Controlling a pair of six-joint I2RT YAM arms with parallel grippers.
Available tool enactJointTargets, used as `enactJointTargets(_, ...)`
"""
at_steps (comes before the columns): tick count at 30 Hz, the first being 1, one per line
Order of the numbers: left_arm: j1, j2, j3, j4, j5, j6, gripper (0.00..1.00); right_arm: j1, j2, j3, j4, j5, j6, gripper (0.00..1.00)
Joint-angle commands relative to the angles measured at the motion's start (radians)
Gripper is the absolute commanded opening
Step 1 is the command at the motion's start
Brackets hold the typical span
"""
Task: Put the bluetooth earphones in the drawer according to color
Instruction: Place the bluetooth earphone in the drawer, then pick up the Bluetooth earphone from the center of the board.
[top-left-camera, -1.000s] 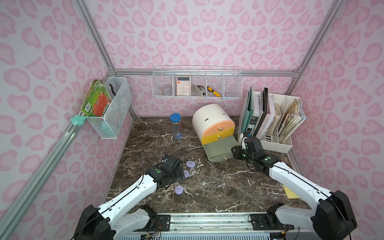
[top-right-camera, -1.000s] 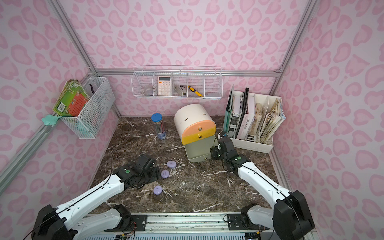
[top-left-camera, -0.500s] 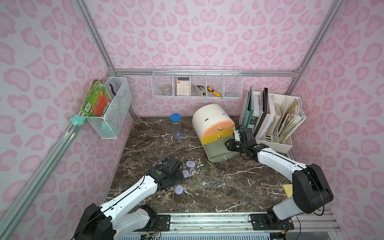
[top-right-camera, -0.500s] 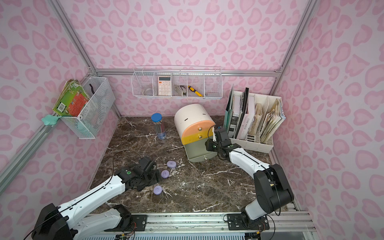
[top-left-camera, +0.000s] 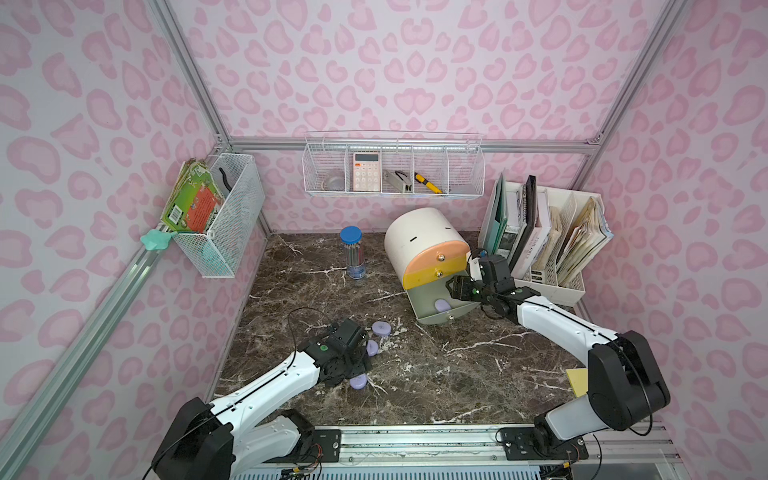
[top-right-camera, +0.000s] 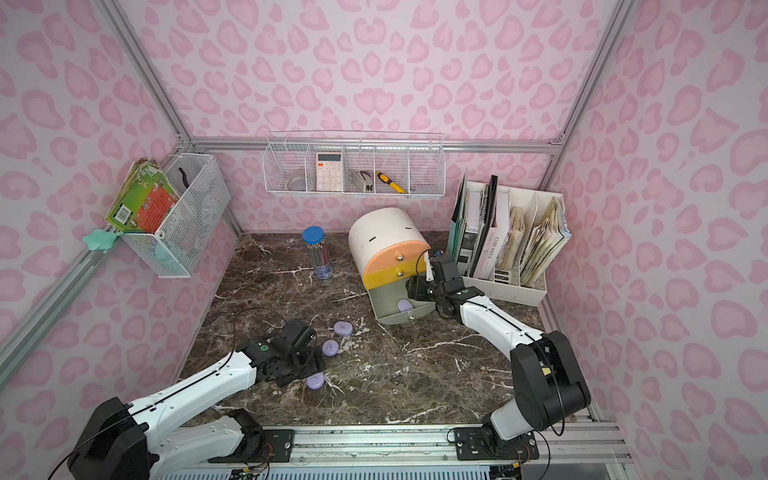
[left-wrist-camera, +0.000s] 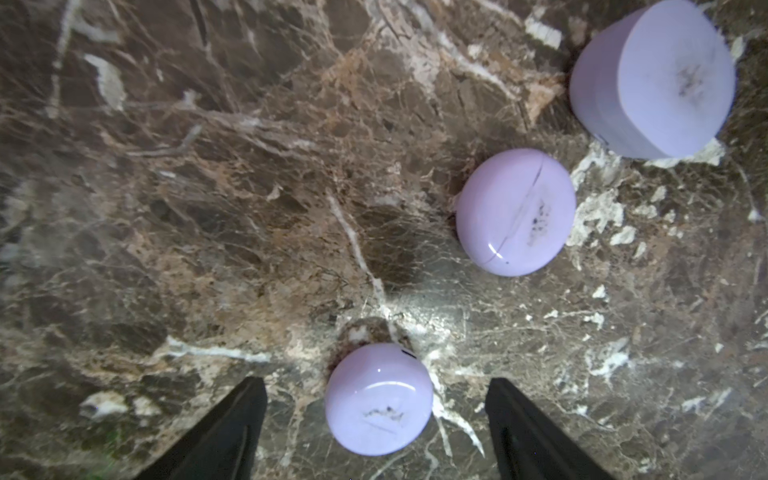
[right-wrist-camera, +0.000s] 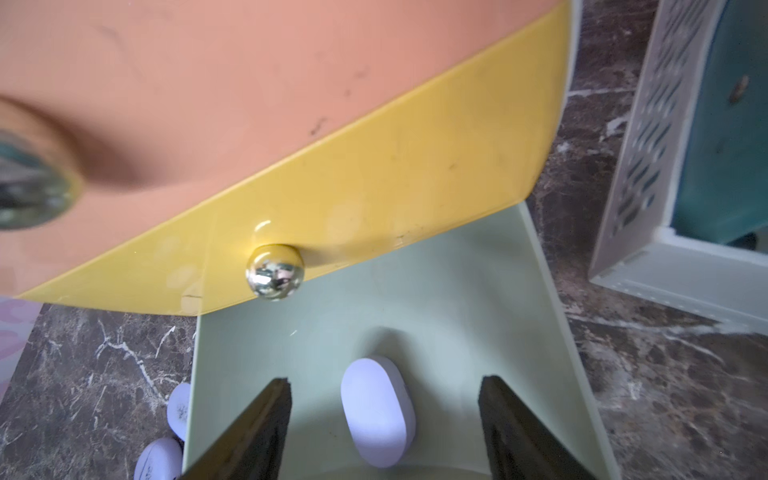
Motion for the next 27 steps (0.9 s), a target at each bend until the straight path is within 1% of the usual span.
enactJointTargets(1,-0.014,0.022,-0.002,0.014,-0.001,-0.02,0.88,0.001,-0.032,-0.004,-0.007,-0.007,-0.012,0.79)
enactJointTargets(5,-0.027,0.065,-0.004,0.026,-0.005,-0.03,0.88,-0.002,-0.09,-0.031,-0.007,-0.016,-0.012,0.81)
enactJointTargets(13,-0.052,0.156,0.011,0.035,0.0,-0.043,0.85,-0.019,-0.179,-0.095,0.0,-0.031,-0.011,0.82)
enactJointTargets(18,-0.123,0.165,0.001,0.006,-0.023,-0.105,0.85,-0.038,-0.213,-0.123,0.0,-0.041,-0.011,0.82)
enactJointTargets(22,-0.15,0.177,-0.017,0.0,-0.046,-0.136,0.85,-0.045,-0.231,-0.141,0.01,-0.052,-0.01,0.82)
enactJointTargets(27,-0.15,0.226,0.022,-0.017,-0.089,-0.117,0.79,-0.051,-0.247,-0.165,0.021,-0.067,-0.007,0.81)
